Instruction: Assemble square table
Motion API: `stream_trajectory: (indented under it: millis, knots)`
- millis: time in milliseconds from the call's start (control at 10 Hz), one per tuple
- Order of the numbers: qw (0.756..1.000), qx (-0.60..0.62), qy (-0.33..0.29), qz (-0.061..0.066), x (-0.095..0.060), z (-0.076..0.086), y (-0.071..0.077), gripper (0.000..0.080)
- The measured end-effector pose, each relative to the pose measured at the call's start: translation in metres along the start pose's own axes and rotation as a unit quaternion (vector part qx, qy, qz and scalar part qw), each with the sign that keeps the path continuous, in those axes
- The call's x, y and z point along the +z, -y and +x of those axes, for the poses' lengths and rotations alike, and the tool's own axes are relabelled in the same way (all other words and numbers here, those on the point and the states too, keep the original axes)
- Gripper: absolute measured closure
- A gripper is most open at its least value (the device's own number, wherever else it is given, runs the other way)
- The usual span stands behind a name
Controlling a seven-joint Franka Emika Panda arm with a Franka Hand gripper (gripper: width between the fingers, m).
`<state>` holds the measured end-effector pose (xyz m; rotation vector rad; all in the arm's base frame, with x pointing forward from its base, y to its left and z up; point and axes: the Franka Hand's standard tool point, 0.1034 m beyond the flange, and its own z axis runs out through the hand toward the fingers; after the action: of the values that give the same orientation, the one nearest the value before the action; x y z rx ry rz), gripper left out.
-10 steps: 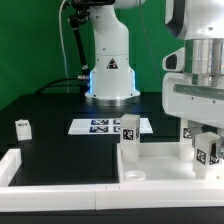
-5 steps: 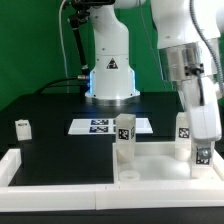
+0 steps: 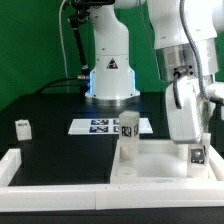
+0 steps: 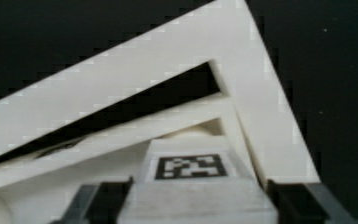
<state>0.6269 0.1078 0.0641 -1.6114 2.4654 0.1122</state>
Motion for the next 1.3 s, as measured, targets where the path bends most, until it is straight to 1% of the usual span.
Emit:
stream_trajectory:
  millis: [100,200,300,400,600,700,900,1300]
  knots:
    - [1.0,0.0,0.0,0.0,0.0,0.0,0.0,0.033]
    - [1.0,-0.003,0.0,0.002,-0.001,0.0,0.0,0.0214]
    - [1.0,-0.018,0.0,0.01,-0.007,0.005,-0.004,0.0163]
    - [1.0,-0.025,0.003,0.015,-0.02,0.013,-0.008,0.0163]
    - [0.999,-0.042,0.009,0.03,-0.047,0.027,-0.007,0.0154]
    - [0.998,-0.045,0.01,0.032,-0.053,0.031,-0.007,0.015]
    - [0.998,-0.047,0.008,0.03,-0.048,0.031,-0.008,0.015]
    - [0.998,-0.052,0.006,0.031,-0.047,0.033,-0.009,0.015]
